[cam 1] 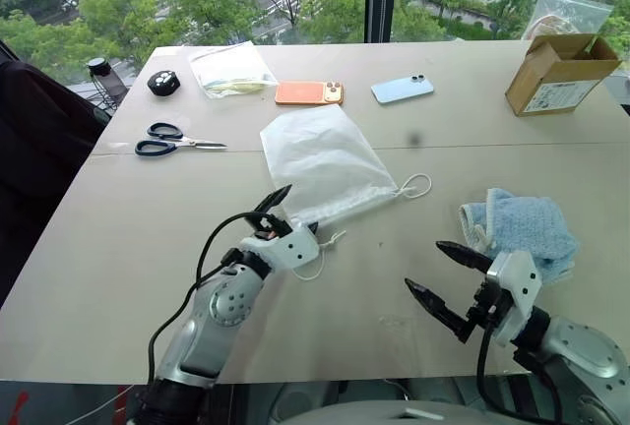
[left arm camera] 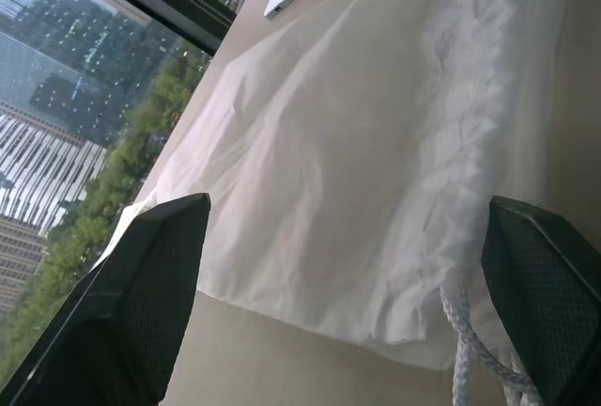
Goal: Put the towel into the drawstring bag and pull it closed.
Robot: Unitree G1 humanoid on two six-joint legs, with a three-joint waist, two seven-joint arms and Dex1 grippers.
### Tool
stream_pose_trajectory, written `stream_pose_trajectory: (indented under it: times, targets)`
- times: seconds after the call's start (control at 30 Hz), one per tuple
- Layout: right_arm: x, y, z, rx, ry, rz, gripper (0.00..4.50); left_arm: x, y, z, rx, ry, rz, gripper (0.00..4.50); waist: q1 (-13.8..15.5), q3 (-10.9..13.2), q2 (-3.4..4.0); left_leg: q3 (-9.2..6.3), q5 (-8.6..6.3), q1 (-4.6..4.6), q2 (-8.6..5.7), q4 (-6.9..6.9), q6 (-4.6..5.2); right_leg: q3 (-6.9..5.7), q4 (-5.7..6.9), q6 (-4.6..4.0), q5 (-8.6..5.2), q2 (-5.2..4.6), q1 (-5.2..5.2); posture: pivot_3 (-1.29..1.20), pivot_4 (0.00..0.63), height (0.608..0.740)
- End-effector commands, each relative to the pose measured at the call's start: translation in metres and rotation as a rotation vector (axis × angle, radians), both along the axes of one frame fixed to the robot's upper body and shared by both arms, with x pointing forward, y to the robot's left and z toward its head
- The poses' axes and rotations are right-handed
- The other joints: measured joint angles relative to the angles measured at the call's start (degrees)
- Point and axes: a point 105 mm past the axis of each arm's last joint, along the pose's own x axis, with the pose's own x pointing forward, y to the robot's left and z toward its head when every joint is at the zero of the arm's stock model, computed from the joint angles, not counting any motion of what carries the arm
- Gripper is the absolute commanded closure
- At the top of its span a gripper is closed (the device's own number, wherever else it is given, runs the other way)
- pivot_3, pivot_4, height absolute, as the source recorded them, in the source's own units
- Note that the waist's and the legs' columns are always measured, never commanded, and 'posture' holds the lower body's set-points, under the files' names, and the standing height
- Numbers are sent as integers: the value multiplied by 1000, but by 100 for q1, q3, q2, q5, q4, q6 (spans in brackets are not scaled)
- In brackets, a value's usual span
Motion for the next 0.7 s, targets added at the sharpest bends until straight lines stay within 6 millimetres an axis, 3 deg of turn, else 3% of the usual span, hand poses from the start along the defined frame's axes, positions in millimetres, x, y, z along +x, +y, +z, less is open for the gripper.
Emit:
stream_pose_trajectory:
  times: [0.03,0.1,0.17,0.2,0.23,0.43,0.47,0.6,0.7]
  targets:
    - [-1,7,12,18,-63,18,62,7,3,10,4,-47,8,0,1,0,0,0,0,0,0,0,0,0,1,0,0,0,0,0,150,736]
    - [3,5,13,18,-74,4,62,10,0,13,-12,-54,-5,0,-1,0,0,-1,0,1,0,1,0,-1,2,0,1,0,0,0,150,736]
    - [5,4,13,15,-81,-7,0,11,-2,15,-21,-57,-19,931,-5,0,0,0,0,0,0,2,-1,0,1,0,1,0,0,0,150,736]
    - [6,4,13,16,-83,-10,0,11,-2,14,-16,-57,-26,931,-6,0,0,0,1,0,0,2,-2,1,1,0,1,0,0,0,150,736]
    - [6,4,13,17,-84,-11,0,10,-3,14,-13,-56,-30,1658,-8,0,0,1,6,0,0,2,-10,1,0,0,2,0,0,0,150,736]
    - [11,7,14,25,-101,-13,0,14,-1,13,-6,-52,-29,4238,-8,0,0,1,6,0,0,2,-11,1,1,-1,2,0,0,0,150,736]
    - [12,8,14,26,-106,-13,0,14,0,14,-6,-52,-29,4452,-6,-1,1,1,6,1,0,2,-10,1,1,-1,3,0,0,0,150,736]
    - [21,3,22,29,-164,-54,0,20,2,21,-40,-69,-18,4452,-8,-1,1,1,0,10,0,2,-1,1,1,-1,3,1,4,0,150,736]
    - [35,-7,31,12,-241,-139,0,26,1,38,-157,-105,-14,4452,-9,0,1,1,7,10,0,2,-11,1,1,-1,4,2,4,0,150,736]
